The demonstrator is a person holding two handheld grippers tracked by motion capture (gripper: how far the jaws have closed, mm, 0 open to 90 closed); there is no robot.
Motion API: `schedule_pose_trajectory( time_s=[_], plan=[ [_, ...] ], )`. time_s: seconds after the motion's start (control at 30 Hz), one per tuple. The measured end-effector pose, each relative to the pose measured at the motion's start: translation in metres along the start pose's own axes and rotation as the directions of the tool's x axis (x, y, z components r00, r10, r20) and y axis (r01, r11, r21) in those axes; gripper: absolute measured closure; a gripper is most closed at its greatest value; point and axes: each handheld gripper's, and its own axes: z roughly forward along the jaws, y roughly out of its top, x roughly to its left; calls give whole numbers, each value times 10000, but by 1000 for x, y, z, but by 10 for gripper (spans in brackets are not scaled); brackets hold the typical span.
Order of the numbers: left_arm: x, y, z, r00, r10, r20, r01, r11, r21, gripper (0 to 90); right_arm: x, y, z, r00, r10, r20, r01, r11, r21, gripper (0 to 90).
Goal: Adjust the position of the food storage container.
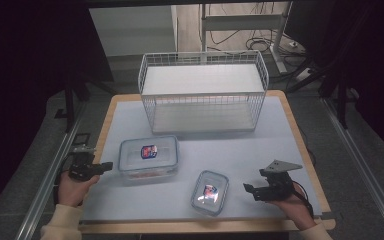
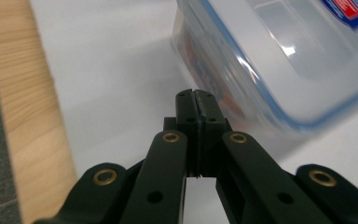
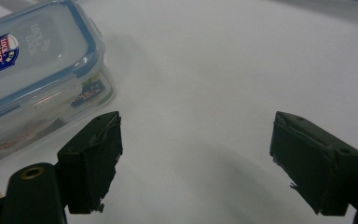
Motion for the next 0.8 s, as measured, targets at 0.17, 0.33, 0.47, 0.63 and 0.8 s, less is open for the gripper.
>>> schedule_pose_trajectory(
  time_s=[0.17,0.33,0.47,0.63,0.8],
  plan=[
    [-2,7,15,9999,-4,152,-1,9995,313,900,-3,0,-3,9999,83,103,-82,9999,-79,165],
    [-6,9,20,9998,-125,171,118,9992,377,900,-4,0,-3,9999,84,135,-83,9999,-65,165],
    [-9,10,23,9993,-167,320,156,9993,330,900,-3,0,-3,9999,59,114,-58,10000,-59,166],
    [-20,17,32,9983,-44,575,27,9995,308,900,-3,0,-2,9999,85,137,-85,10000,-13,166],
    [-31,24,42,9969,49,790,-67,9997,221,900,-3,-1,-2,9999,45,136,-45,10000,-10,166]
  ],
)
